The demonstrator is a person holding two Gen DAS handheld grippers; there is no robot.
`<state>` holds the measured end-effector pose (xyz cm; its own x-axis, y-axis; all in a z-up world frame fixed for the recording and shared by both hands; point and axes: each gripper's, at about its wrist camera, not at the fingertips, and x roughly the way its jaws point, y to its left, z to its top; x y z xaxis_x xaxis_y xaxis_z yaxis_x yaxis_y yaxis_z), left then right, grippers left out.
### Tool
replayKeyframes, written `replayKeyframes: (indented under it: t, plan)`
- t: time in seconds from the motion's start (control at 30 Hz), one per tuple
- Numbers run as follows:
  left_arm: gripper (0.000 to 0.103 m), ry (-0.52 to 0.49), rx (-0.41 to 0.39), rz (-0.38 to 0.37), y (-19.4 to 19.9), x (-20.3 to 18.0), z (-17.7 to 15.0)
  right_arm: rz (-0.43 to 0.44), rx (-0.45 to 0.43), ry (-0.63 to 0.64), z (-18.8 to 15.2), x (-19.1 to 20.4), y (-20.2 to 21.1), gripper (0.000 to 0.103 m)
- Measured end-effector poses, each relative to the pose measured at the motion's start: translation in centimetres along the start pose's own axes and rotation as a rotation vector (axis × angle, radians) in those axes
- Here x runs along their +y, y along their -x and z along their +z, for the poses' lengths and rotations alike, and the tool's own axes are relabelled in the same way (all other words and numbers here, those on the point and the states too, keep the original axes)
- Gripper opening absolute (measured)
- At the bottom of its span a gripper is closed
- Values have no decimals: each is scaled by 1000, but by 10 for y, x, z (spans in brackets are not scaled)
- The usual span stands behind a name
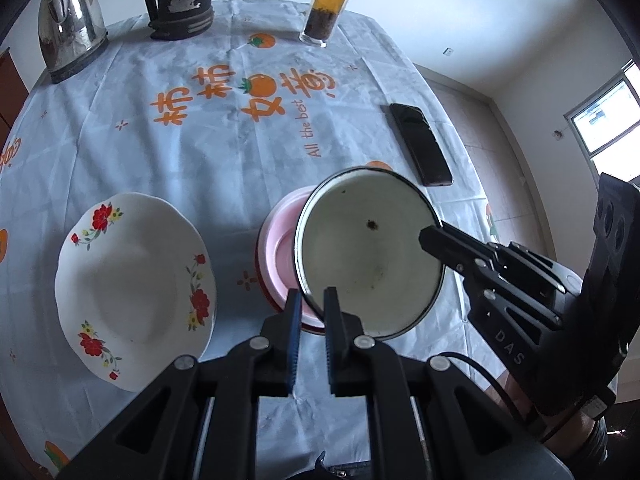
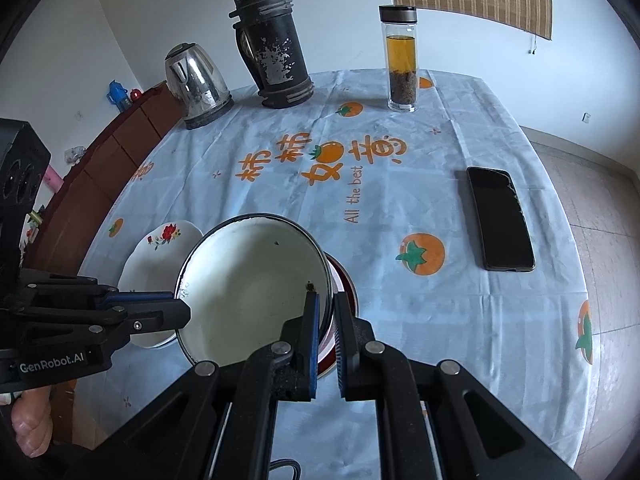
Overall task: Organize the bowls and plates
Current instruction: 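Lower the enamel bowl into the pink bowl with the right gripper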
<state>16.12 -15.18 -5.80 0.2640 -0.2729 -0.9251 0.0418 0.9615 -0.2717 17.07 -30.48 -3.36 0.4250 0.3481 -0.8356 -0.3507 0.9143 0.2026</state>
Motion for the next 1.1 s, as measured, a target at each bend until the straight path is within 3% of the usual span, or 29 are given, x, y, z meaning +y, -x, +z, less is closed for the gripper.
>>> replayKeyframes:
  t: [1.1]
  plan:
    - [8,32,62,-11,-27,14,7,-16,88,7,2,1,-33,8]
